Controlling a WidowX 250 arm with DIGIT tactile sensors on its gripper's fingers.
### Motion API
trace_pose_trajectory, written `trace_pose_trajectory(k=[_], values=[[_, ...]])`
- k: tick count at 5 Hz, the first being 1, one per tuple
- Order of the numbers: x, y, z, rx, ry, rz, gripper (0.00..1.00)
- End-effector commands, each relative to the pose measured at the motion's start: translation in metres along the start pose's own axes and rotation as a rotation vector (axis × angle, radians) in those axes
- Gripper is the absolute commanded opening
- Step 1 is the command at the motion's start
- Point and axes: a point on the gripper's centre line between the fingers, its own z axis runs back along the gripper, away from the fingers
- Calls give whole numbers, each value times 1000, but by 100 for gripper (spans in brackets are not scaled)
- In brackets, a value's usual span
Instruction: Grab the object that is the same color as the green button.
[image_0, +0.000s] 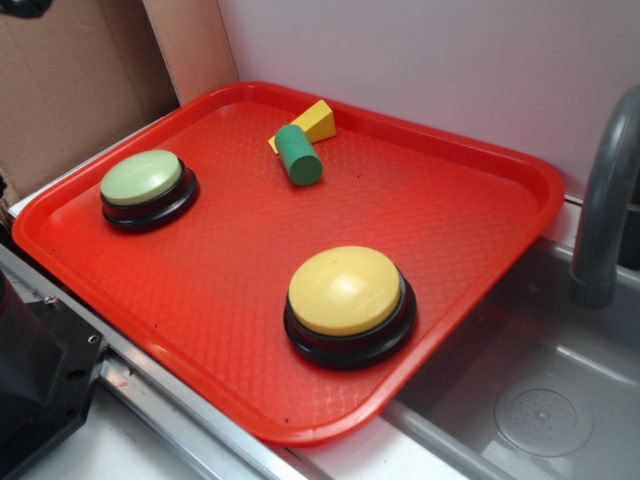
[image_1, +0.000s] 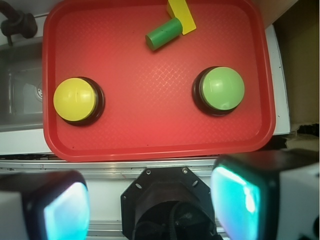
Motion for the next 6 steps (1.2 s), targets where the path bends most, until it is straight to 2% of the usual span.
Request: trace_pose_trajectory(k=[1, 2, 3, 4, 5, 6], values=[[0, 0, 0, 0, 0, 0, 100], [19, 3, -16, -39, 5, 212, 100], [41, 4, -32, -3, -34, 428, 100], [64, 8, -53, 4, -96, 602, 100], [98, 19, -86, 29, -166, 826, 100], [127, 25, -120, 49, -159, 887, 100]])
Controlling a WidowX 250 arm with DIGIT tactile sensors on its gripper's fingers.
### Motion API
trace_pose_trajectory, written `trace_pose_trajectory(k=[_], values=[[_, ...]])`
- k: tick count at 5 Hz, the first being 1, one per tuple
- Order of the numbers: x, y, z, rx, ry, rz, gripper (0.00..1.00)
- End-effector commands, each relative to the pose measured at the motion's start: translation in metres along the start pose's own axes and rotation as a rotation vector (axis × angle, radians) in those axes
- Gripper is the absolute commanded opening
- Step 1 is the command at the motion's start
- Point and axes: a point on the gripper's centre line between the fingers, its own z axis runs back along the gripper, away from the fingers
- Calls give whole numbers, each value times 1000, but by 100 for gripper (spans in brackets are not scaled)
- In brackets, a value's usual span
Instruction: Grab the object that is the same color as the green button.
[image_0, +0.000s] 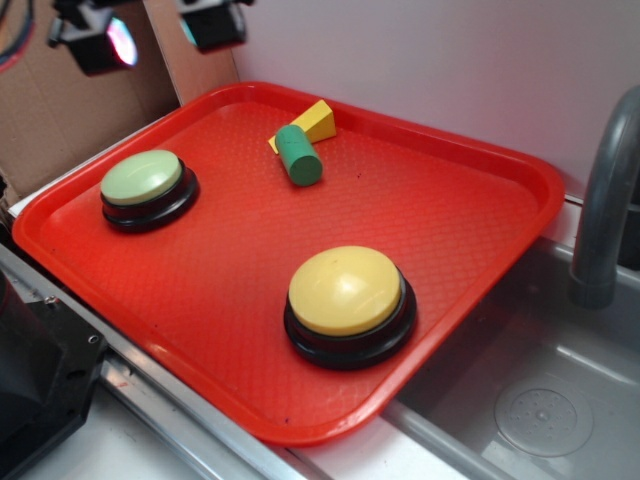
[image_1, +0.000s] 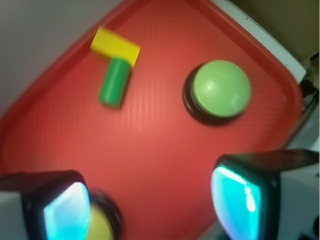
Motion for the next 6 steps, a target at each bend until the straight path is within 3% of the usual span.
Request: trace_pose_trajectory(k=[1, 3, 5, 6], values=[[46, -27, -62, 32, -76, 82, 100], [73, -33, -105, 62, -123, 159, 100], [80, -31, -128, 117, -85, 170, 100], [80, -31, -130, 121, -93, 168, 2]])
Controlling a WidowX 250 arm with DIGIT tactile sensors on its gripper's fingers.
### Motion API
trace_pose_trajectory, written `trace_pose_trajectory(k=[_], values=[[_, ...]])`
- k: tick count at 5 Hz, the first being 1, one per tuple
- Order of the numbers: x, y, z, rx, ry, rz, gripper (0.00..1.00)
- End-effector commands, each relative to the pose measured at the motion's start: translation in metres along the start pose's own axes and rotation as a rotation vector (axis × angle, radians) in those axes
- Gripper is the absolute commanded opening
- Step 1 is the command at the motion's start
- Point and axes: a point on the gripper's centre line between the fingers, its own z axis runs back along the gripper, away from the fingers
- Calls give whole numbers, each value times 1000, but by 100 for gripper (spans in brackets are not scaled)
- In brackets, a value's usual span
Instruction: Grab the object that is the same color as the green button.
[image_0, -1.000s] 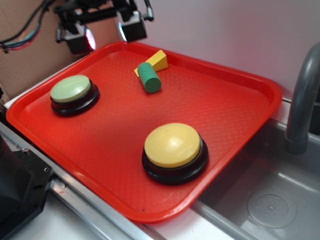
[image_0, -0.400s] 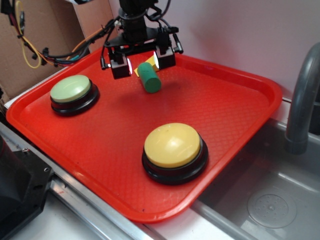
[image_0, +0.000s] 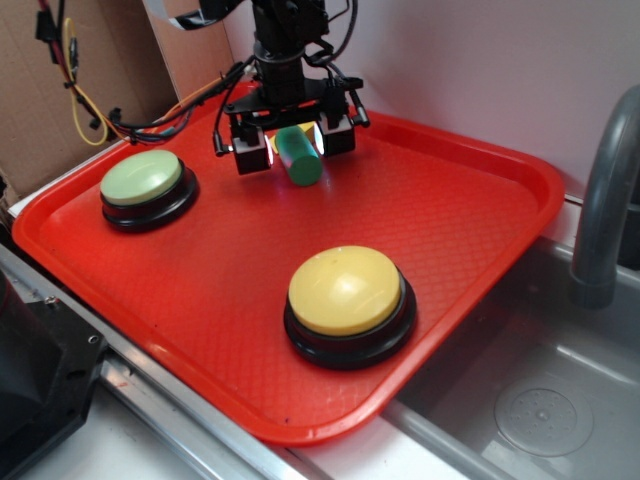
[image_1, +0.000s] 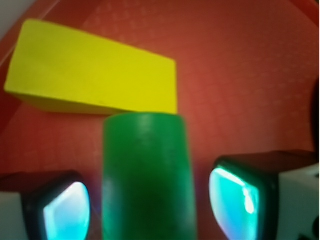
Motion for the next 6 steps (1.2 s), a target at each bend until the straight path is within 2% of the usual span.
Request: trace_pose_trajectory(k=[1, 2, 4, 5, 6], values=[[16, 0, 19, -65, -27, -23, 0], [9, 2, 40, -109, 15, -269, 0], [-27, 21, 126, -172, 46, -766, 0], [-54, 43, 162, -191, 7, -1016, 0], [-67, 65, 178, -210, -20, -1149, 0]])
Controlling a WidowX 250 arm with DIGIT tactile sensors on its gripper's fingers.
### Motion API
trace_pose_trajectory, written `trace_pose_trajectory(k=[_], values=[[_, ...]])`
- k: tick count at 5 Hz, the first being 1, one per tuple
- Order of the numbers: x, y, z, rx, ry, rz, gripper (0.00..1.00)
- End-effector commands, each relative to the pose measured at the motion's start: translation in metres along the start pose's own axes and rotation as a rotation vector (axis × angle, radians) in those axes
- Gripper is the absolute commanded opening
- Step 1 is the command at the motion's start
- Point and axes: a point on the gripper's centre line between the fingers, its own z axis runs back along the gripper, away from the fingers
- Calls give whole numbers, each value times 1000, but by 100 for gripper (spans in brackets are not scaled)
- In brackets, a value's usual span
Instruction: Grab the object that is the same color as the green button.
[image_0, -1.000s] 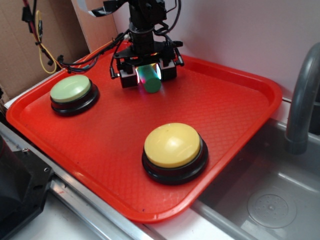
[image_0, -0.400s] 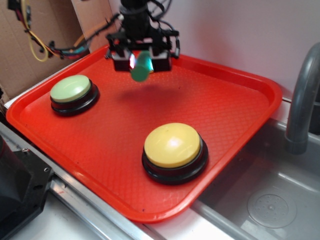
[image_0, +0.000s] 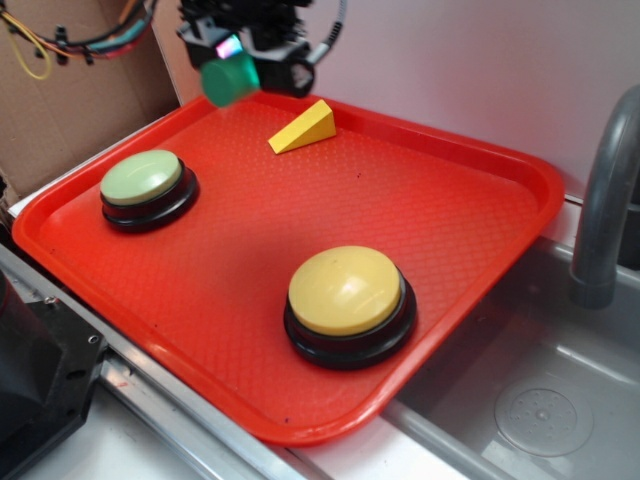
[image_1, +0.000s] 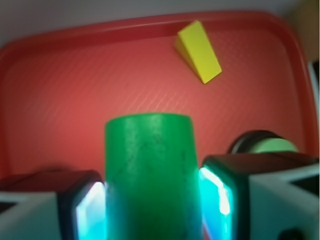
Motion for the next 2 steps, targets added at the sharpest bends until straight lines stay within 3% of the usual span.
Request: trace_pose_trajectory(k=[1, 2], values=[[-28, 18, 32, -44, -95, -107, 0], [-26, 31, 32, -40, -77, -74, 0]])
